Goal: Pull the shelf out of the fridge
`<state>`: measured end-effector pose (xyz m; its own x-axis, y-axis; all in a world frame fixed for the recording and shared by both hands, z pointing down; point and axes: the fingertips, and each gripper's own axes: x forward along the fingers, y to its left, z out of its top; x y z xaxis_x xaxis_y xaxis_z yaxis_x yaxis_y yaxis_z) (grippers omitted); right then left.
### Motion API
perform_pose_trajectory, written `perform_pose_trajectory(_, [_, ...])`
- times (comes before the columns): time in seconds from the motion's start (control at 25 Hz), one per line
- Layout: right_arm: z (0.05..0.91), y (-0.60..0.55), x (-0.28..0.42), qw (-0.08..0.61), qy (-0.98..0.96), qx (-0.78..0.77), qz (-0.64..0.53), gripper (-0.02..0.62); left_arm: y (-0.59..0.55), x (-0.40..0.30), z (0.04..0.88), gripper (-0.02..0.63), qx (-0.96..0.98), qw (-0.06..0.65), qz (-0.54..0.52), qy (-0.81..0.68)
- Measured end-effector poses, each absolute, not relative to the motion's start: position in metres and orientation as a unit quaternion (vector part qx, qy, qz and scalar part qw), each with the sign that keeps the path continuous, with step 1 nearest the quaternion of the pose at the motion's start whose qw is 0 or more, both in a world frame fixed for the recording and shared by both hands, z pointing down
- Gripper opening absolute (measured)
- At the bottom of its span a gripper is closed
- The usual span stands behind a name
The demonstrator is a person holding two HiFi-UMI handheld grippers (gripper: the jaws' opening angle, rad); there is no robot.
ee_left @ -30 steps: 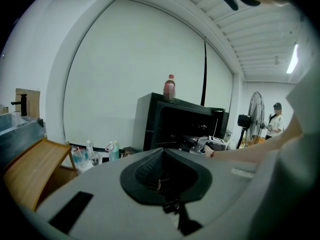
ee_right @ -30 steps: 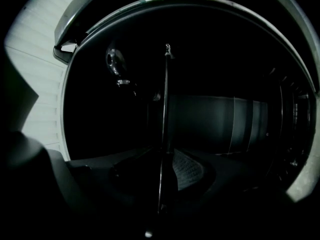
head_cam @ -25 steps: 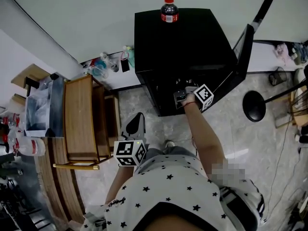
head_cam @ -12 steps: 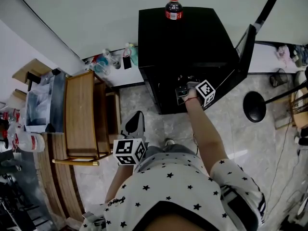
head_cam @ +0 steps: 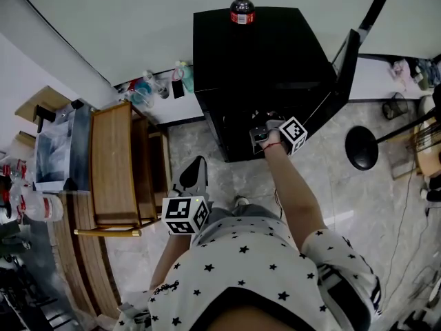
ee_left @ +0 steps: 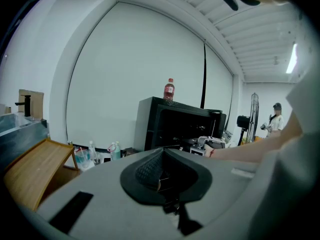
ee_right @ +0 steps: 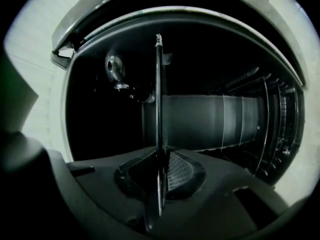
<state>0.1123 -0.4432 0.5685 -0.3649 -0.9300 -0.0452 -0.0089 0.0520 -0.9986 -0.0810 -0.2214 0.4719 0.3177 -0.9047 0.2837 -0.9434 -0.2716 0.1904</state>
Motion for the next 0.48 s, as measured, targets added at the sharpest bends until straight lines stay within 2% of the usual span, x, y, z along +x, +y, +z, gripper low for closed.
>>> perform_pose_trajectory(0.48, [0.567, -0.406, 0.115, 0.411, 0.597, -0.388, -0.569, 0.008, -0.211, -0.073, 0.472, 0.012, 0.804, 0.16, 0.056, -0.57])
